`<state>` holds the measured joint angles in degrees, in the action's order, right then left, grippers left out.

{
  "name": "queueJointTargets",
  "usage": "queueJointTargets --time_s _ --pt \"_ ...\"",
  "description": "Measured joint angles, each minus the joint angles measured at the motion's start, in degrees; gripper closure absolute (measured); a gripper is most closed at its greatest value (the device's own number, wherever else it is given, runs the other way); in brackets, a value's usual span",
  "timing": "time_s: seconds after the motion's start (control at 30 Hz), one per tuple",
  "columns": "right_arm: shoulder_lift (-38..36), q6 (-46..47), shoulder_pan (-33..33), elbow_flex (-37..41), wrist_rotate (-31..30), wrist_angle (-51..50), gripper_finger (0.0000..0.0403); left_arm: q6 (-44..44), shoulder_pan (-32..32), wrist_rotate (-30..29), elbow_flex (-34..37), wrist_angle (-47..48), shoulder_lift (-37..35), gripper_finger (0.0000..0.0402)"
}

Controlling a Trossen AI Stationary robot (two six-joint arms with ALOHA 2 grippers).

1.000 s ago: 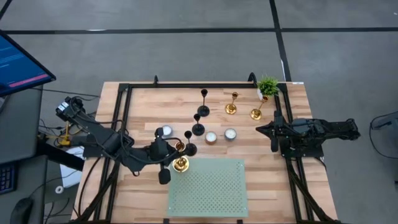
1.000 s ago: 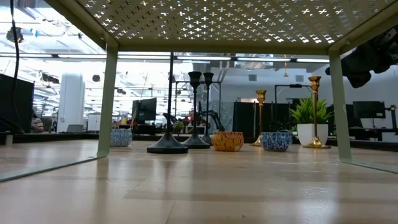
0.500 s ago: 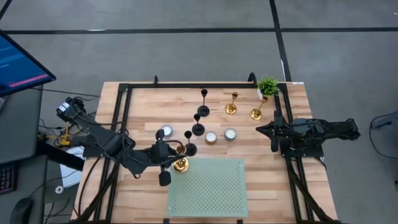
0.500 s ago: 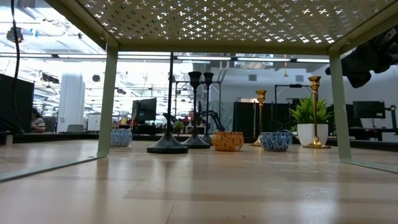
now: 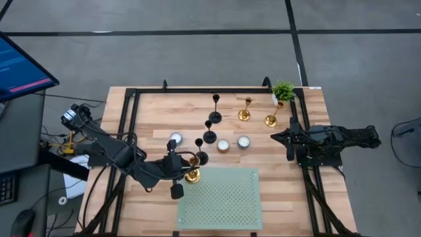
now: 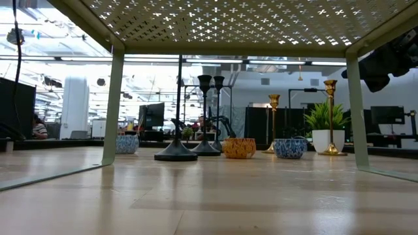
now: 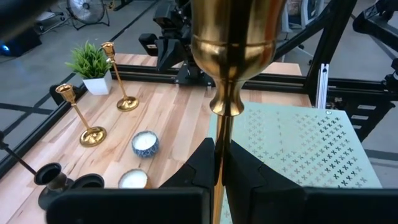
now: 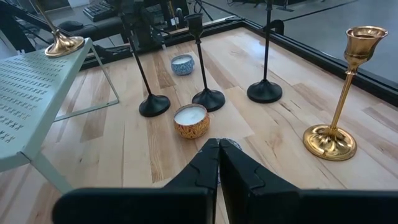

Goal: Pick & Place candle stick holders
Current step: Put the left gold candle holder on the shelf

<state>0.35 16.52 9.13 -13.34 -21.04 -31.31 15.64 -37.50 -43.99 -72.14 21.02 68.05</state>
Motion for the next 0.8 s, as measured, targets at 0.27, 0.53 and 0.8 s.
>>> queueJointTargets --time_s 0.27,0.53,0.8 --pt "0.00 0.00 -0.01 0.00 0.00 0.00 0.0397 -0.11 0.00 0.22 0.00 -0.70 -0.11 0.0372" --pt "0.00 0.00 -0.01 0.00 0.00 0.00 0.0397 -0.20 0.00 0.18 0.00 -2.12 -0.11 0.0373" --pt "0.00 0.00 -0.02 0.00 -0.02 0.00 0.0397 -0.35 0.00 0.15 0.00 -2.04 -0.13 0.0376"
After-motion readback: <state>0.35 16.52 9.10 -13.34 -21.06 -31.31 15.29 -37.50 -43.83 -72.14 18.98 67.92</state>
